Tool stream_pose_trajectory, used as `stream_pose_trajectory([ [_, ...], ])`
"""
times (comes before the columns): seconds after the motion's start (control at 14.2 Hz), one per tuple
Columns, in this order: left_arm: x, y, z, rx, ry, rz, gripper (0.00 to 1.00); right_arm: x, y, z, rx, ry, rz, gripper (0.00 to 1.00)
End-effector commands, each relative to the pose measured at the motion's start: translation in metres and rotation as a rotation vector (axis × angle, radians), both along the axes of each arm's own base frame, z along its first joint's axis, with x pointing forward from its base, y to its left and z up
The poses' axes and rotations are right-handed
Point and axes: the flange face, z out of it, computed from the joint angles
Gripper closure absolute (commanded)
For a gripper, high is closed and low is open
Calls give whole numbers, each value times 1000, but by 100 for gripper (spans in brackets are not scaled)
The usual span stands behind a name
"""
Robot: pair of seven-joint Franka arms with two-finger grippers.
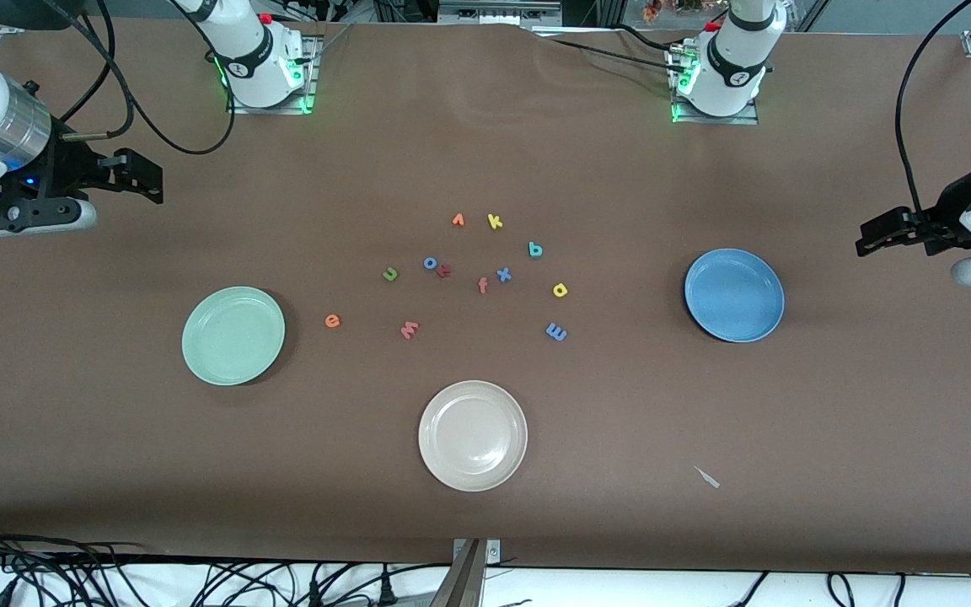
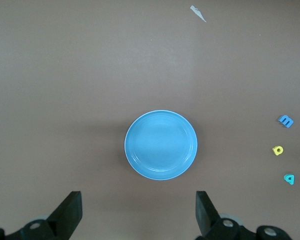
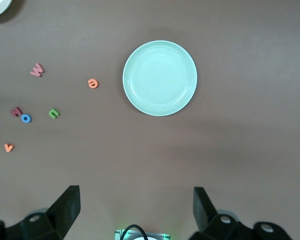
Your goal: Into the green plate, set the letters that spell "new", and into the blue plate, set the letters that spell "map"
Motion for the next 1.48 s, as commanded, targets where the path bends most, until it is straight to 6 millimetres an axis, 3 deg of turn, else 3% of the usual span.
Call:
stream_pose_trajectory([
  [0.0,-4,-1,3,-9,-5,-19,0,-1,2,0,0,-6,11,0],
  [1.41,-1,-2,1,5,-3,-27,0,1,3,-4,22,-11,10,0],
])
